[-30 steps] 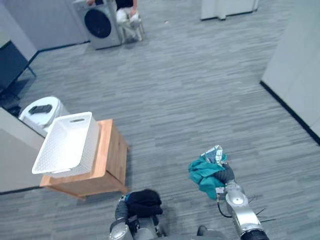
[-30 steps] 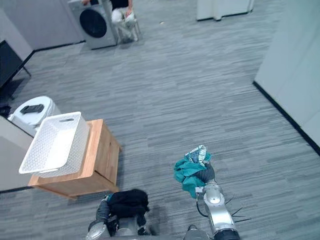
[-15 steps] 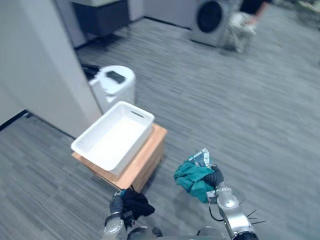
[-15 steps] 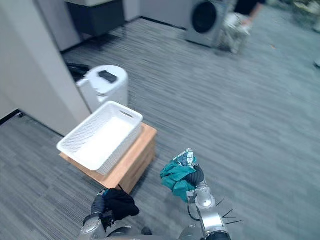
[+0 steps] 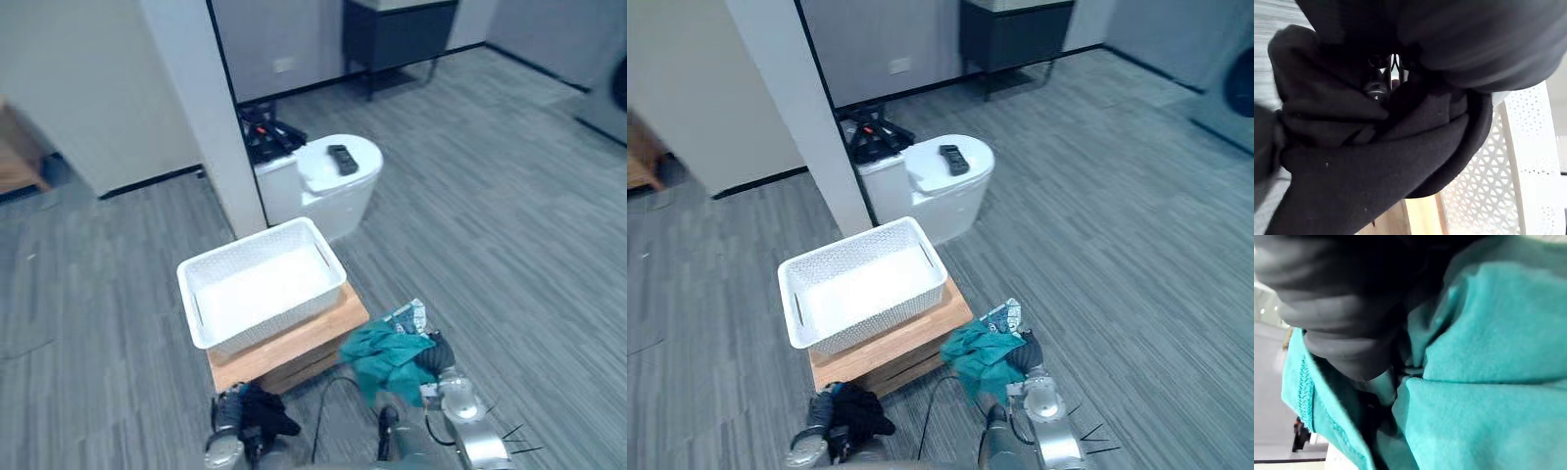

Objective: Tidy the bed and pick cloth on bed and put in laundry

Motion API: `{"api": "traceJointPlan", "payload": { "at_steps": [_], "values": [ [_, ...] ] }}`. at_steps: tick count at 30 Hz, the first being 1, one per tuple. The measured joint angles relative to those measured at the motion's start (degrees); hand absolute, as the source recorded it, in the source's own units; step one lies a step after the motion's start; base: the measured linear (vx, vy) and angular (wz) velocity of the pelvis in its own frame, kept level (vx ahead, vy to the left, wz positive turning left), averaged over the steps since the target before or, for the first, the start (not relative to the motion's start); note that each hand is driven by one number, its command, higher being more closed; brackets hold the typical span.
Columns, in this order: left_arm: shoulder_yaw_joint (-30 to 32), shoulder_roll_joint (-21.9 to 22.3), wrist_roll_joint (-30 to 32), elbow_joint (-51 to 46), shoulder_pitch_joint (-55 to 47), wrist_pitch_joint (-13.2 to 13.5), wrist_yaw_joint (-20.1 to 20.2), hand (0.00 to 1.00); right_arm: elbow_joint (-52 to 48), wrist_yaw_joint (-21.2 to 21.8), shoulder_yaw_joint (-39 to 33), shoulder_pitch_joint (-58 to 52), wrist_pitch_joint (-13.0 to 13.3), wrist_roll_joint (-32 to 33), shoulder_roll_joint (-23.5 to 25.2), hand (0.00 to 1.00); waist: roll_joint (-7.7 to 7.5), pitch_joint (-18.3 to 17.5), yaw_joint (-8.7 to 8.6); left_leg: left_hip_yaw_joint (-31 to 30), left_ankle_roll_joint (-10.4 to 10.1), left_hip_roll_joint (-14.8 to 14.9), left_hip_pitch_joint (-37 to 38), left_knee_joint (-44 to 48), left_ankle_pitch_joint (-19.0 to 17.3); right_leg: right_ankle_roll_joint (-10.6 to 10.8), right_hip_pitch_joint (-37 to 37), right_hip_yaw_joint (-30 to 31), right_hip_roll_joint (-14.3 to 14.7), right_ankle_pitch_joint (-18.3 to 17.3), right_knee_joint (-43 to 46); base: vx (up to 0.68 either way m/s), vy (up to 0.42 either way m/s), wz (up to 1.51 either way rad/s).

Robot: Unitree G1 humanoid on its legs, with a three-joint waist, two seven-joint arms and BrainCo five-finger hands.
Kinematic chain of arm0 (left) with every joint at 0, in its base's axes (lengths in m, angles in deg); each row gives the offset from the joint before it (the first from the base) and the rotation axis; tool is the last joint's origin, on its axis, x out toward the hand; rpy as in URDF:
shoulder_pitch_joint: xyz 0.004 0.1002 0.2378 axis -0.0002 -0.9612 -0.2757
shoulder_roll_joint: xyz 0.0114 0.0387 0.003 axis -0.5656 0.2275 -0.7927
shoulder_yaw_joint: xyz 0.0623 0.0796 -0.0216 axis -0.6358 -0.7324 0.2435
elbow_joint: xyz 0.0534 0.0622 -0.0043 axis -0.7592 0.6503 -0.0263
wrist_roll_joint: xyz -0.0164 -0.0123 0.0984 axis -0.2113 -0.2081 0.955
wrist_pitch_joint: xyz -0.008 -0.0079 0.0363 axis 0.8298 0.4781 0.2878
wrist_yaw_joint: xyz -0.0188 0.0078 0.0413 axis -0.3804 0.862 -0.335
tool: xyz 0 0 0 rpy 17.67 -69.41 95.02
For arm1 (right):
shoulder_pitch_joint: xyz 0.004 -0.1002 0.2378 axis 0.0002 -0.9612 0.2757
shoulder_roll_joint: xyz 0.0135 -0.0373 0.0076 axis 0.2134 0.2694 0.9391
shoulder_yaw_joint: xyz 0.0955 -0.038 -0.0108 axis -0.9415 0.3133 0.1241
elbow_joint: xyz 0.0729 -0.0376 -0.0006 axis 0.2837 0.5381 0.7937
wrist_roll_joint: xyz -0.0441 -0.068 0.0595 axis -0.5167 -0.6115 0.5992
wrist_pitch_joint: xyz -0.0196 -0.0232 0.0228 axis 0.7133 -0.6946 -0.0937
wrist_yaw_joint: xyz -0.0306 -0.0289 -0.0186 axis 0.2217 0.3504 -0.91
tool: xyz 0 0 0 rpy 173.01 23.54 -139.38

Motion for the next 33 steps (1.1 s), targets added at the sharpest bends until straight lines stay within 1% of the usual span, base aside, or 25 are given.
{"api": "traceJointPlan", "payload": {
  "at_steps": [1, 2, 3, 5, 6, 7, 8, 9, 10, 11, 12, 14, 15, 16, 17, 18, 19, 20, 21, 24, 25, 26, 29, 31, 33],
  "values": [
    [-0.06, 0.39, 0.03, -0.42, 0.04, 0.0, 0.1, 1.0, -0.45, 0.03, -0.17, 0.23, 0.03, 0.0, -0.03, 1.0, -0.05, 0.01, -0.07, 3.57, 0.28, 0.01, -0.45, 0.1, -0.23, -0.69, 1.69, -0.91, -0.12, -0.4, -1.14, 0.41, -0.486, 0.81],
    [0.09, 0.88, 0.07, -2.08, 0.09, 0.1, 0.1, 1.0, -1.79, 0.05, -0.43, 0.46, 0.09, 0.0, -0.03, 1.0, 0.06, -0.05, -0.03, 8.57, 0.48, -1.97, -2.06, -1.88, -0.57, -1.41, 4.27, -2.69, 0.01, -0.82, -3.49, 0.26, -0.265, 0.53],
    [0.11, 0.92, 0.13, -2.77, 0.09, 0.18, 0.13, 1.0, -2.04, 0.07, -0.43, 0.66, 0.13, -0.02, -0.03, 1.0, 0.06, -0.05, 0.03, 9.61, 0.39, -3.13, -2.42, -3.41, -0.6, -1.58, 4.88, -3.48, -0.01, -0.87, -4.1, 0.24, -0.222, 0.53],
    [0.1, 1.02, 0.86, -4.22, 0.17, 0.73, 0.85, 1.0, -2.18, 0.28, -1.39, 1.32, 0.15, -0.06, 0.14, 1.0, 0.22, -0.15, 0.13, 13.15, -0.11, -8.04, -2.8, -13.47, -0.57, -1.48, 6.46, -6.17, 0.15, -0.72, -5.3, 0.18, -0.098, 0.47],
    [0.07, 1.1, 1.34, -4.43, 0.36, 0.95, 1.22, 1.0, -2.21, 0.39, -1.9, 1.44, 0.15, -0.09, 0.17, 1.0, 0.48, -0.32, 0.08, 14.41, 0.35, -10.06, -2.29, -19.94, 0.59, -1.41, 7.0, -7.02, 0.56, -0.67, -5.88, 0.24, -0.082, 0.29],
    [-0.04, 0.7, 1.89, -4.15, 0.34, 0.97, 1.23, 1.0, -1.76, 0.87, -2.58, 1.52, 0.04, -0.14, 0.33, 1.0, 0.8, -0.85, 0.44, 15.51, 4.05, -12.04, -0.13, -28.17, 5.55, -1.15, 7.68, -6.91, 1.19, -0.85, -6.38, 0.2, -0.047, 0.08],
    [0.02, 0.56, 1.91, -3.89, 0.4, 0.91, 1.24, 1.0, -1.72, 0.94, -2.69, 1.38, -0.08, -0.15, 0.69, 1.0, 0.24, -0.91, 0.43, 15.71, 3.9, -12.67, 0.6, -29.72, 6.47, -1.01, 8.06, -6.9, 0.91, -0.76, -6.67, 0.19, -0.037, 0.13],
    [0.0, 0.26, 1.97, -3.9, -0.19, 0.9, 1.26, 1.0, -2.36, 1.17, -2.91, 0.35, -0.03, -0.18, 1.61, 1.0, -1.53, -1.19, -0.09, 15.23, 3.59, -15.73, 3.8, -36.25, 9.03, -0.56, 9.22, -7.5, -0.23, -0.67, -7.3, 0.18, -0.003, 0.35],
    [-0.55, 0.07, 2.05, -3.88, -0.41, 0.88, 1.4, 1.0, -3.42, 1.14, -3.18, -1.19, -0.02, -0.25, 2.73, 1.0, -2.5, -1.6, -0.44, 14.33, 3.52, -17.89, 6.63, -41.74, 11.39, -0.54, 10.26, -8.55, -0.81, -0.68, -7.43, 0.16, 0.014, 0.48],
    [-1.3, -0.02, 2.09, -3.92, -0.33, 0.88, 1.4, 1.0, -4.15, 1.09, -3.91, -2.01, -0.01, -0.28, 3.2, 1.0, -2.86, -1.91, -0.49, 13.5, 3.44, -18.42, 7.27, -43.24, 11.76, -0.17, 10.3, -8.73, -1.03, -0.92, -6.61, 0.15, 0.053, 0.44],
    [-2.11, -0.23, 2.38, -3.85, -0.1, 0.87, 1.55, 1.0, -4.52, 1.09, -4.18, -2.32, 0.05, -0.34, 3.51, 1.0, -2.98, -1.93, -0.54, 12.58, 3.42, -18.57, 7.64, -44.18, 11.74, 0.57, 9.37, -8.71, -1.57, -1.44, -3.41, 0.11, 0.065, 0.44],
    [-3.33, -0.63, 2.94, -3.8, 0.27, 0.86, 2.2, 1.0, -5.2, 1.13, -4.21, -2.29, 0.04, -1.03, 3.8, 1.0, -2.8, -1.93, -1.68, 10.36, 3.93, -18.32, 8.39, -44.87, 12.07, 1.04, 5.38, -7.29, -2.65, -2.1, 7.16, 0.1, 0.068, 0.55],
    [-4.35, -1.42, 3.28, -3.69, 0.75, 0.9, 2.3, 1.0, -6.43, 1.07, -4.2, -2.45, 0.05, -1.54, 4.33, 1.0, -3.1, -1.96, -2.51, 8.73, 4.02, -18.28, 8.43, -44.65, 12.11, 0.71, 2.67, -4.05, -2.42, -4.92, 11.87, 0.09, 0.01, 0.83],
    [-4.79, -2.51, 3.99, -3.2, 0.99, 0.89, 2.3, 1.0, -8.22, 0.9, -4.16, -2.52, 0.07, -1.9, 5.05, 1.0, -3.35, -1.92, -3.5, 6.69, 4.06, -18.4, 8.18, -44.56, 12.08, 0.94, 1.38, 1.75, -1.15, -8.29, 11.88, 0.07, -0.028, 0.85],
    [-4.78, -2.98, 4.05, -2.54, 1.32, 0.91, 2.27, 1.0, -9.54, 0.86, -4.18, -2.51, 0.09, -1.95, 5.07, 1.0, -3.68, -2.03, -3.69, 5.85, 4.04, -18.42, 8.07, -44.52, 12.09, 1.07, 0.74, 4.78, -0.45, -9.15, 11.04, 0.04, -0.083, 0.81],
    [-4.75, -3.88, 4.06, -1.77, 1.91, 0.93, 2.16, 1.0, -11.89, 0.61, -4.22, -2.5, 0.16, -1.95, 4.86, 1.0, -4.3, -2.42, -3.72, 4.87, 3.96, -18.65, 7.61, -44.39, 12.09, 0.96, -0.09, 8.54, 0.68, -9.04, 7.86, 0.02, -0.083, 0.56],
    [-4.77, -4.45, 4.07, -1.55, 1.97, 0.93, 2.12, 1.0, -13.39, 0.25, -4.22, -2.51, 0.26, -1.96, 4.78, 1.0, -4.85, -2.76, -3.77, 4.08, 3.93, -19.1, 7.13, -44.15, 12.09, 1.0, -0.02, 10.23, 0.95, -8.37, 5.2, 0.04, -0.119, 0.67],
    [-4.76, -5.76, 4.08, -1.52, 1.96, 0.99, 2.02, 1.0, -16.29, -0.47, -4.3, -2.18, 1.3, -1.96, 4.81, 1.0, -7.23, -3.42, -3.77, 3.08, 3.72, -20.97, 6.29, -43.52, 11.96, 0.5, -0.29, 12.38, -0.33, -3.13, 0.35, 0.04, -0.135, 0.57],
    [-4.55, -6.1, 4.07, -0.42, 2.1, 1.02, 1.93, 1.0, -17.71, -0.57, -4.3, -0.86, 2.19, -1.88, 4.44, 1.0, -8.3, -3.52, -3.65, 2.85, 3.49, -21.79, 6.43, -43.42, 11.83, 1.95, 0.13, 12.72, -1.64, -3.2, -1.17, 0.05, -0.127, 0.39],
    [-4.53, -5.0, 4.06, 0.09, 1.29, 1.01, 1.86, 1.0, -21.57, -1.45, -4.26, 2.59, 2.78, -1.78, 2.29, 1.0, -5.74, -3.61, -3.25, 2.88, 2.2, -20.85, 6.53, -45.58, 12.19, 2.18, 1.76, 12.16, -0.56, -1.02, -6.32, 0.03, -0.066, -0.02],
    [-4.52, -4.77, 4.07, 0.08, 1.28, 1.04, 1.96, 1.0, -22.33, -1.41, -4.25, 3.09, 2.87, -1.72, 1.5, 1.0, -5.56, -3.68, -3.24, 2.94, 1.8, -20.83, 7.01, -46.81, 12.51, 1.99, 2.32, 11.87, -0.45, -0.56, -7.46, 0.01, -0.045, 0.09],
    [-4.52, -4.6, 4.07, 0.1, 1.28, 1.06, 2.11, 1.0, -22.65, -1.37, -4.23, 4.1, 3.44, -1.65, 0.3, 1.0, -5.62, -3.66, -3.29, 3.14, 1.07, -20.74, 8.24, -48.78, 13.36, 1.96, 3.23, 11.67, -0.25, 0.02, -8.67, 0.03, -0.045, 0.06],
    [-4.35, -4.69, 4.06, 0.67, 1.42, 1.16, 2.29, 1.0, -25.29, -1.2, -3.98, 6.12, 4.42, -1.17, -3.01, 1.0, -6.33, -4.0, -3.32, 2.97, 1.0, -20.91, 9.71, -52.39, 14.99, 2.2, 4.21, 11.17, 0.02, 0.33, -9.94, 0.01, -0.013, 0.02],
    [-4.15, -4.7, 4.02, 1.93, 1.83, 1.15, 2.26, 1.0, -26.41, -0.79, -3.2, 8.55, 5.32, 0.09, -5.22, 1.0, -7.03, -4.19, -3.33, 2.96, 1.47, -21.12, 9.89, -52.39, 15.31, 2.46, 4.24, 10.8, -0.18, 0.6, -10.18, 0.04, 0.009, 0.03],
    [-4.18, -4.66, 3.94, 2.48, 1.89, 1.15, 2.24, 1.0, -26.41, -0.03, -2.31, 10.59, 6.08, 0.97, -6.46, 1.0, -7.32, -4.41, -3.28, 2.44, 1.9, -21.32, 10.02, -52.37, 15.62, 2.36, 5.03, 10.33, -0.4, 1.12, -10.92, 0.04, 0.018, 0.13]
  ]
}}
